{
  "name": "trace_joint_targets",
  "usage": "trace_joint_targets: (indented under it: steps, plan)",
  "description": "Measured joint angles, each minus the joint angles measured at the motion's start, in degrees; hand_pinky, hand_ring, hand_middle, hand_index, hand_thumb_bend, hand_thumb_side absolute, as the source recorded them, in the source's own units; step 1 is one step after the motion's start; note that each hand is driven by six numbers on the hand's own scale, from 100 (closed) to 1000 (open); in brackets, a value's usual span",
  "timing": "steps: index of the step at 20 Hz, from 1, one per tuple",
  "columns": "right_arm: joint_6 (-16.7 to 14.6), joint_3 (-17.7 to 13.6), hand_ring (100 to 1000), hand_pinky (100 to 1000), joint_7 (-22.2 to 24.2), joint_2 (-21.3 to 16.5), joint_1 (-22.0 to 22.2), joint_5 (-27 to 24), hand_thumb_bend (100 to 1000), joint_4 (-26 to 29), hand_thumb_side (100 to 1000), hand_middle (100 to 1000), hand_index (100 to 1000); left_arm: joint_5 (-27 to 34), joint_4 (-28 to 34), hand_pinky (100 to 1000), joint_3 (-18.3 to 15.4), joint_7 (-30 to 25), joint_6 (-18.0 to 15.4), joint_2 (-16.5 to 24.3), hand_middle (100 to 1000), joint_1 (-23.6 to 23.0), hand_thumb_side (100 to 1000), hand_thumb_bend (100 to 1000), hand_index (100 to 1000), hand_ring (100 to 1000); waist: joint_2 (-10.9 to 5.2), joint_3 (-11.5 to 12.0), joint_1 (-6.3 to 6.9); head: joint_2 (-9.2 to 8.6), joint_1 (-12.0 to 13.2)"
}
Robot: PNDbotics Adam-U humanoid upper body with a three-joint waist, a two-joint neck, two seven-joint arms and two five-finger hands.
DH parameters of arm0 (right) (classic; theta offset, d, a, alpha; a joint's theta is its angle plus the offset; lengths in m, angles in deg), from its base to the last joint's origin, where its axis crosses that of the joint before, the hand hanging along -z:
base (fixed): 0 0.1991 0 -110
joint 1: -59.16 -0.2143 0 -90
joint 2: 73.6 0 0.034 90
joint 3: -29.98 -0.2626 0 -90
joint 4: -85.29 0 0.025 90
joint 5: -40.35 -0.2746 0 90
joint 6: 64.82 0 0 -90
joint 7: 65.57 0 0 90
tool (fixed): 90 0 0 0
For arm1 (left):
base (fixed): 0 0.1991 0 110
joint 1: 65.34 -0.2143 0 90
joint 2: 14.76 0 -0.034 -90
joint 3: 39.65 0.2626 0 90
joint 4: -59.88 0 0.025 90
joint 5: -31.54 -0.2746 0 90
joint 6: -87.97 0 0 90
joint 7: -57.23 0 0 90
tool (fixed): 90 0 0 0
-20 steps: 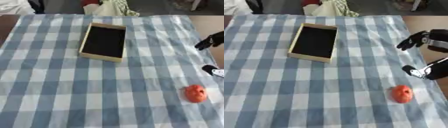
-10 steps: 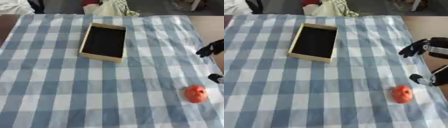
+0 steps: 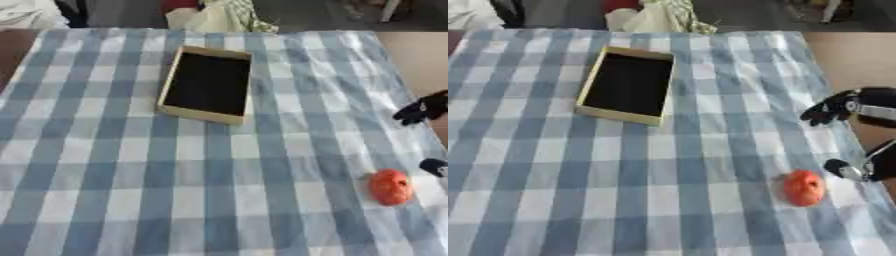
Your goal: Pick up objects on the table and place them in the box.
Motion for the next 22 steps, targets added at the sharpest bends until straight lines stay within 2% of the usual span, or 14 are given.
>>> trace_joint_targets:
  steps: [5,12,16,21,22]
  plan:
    - [-0.74,0.71,825,831,-0.22,0.55,0.44,2.55,356,-1.11,160,778,904,0.0,0.0,738,0.0,-0.04,0.04,0.0,703,0.0,662,557,819,759,0.0,-0.01,0.03,0.0,-0.02]
    - [-2.08,1.63,786,810,-1.51,2.04,1.05,7.08,378,-3.09,200,729,884,0.0,0.0,739,0.0,-0.11,0.09,0.0,702,-0.02,662,557,819,758,0.01,0.11,0.08,0.0,-0.07]
    - [-2.77,2.25,776,804,-2.21,2.83,1.39,8.87,410,-4.29,193,703,876,0.0,0.0,739,0.0,-0.18,0.05,0.0,702,-0.02,662,557,819,758,0.02,0.13,0.18,0.0,-0.12]
    - [-3.54,2.9,748,768,-3.66,3.74,1.39,10.87,405,-5.78,200,676,864,0.0,0.0,740,0.01,-0.37,0.12,-0.01,702,-0.03,663,556,819,757,0.02,0.18,0.26,0.0,-0.17]
    - [-3.65,3.03,743,760,-3.95,3.98,1.39,10.98,377,-6.09,203,671,861,0.0,0.0,740,0.01,-0.41,0.15,-0.01,701,-0.03,663,556,819,757,0.02,0.2,0.31,0.0,-0.2]
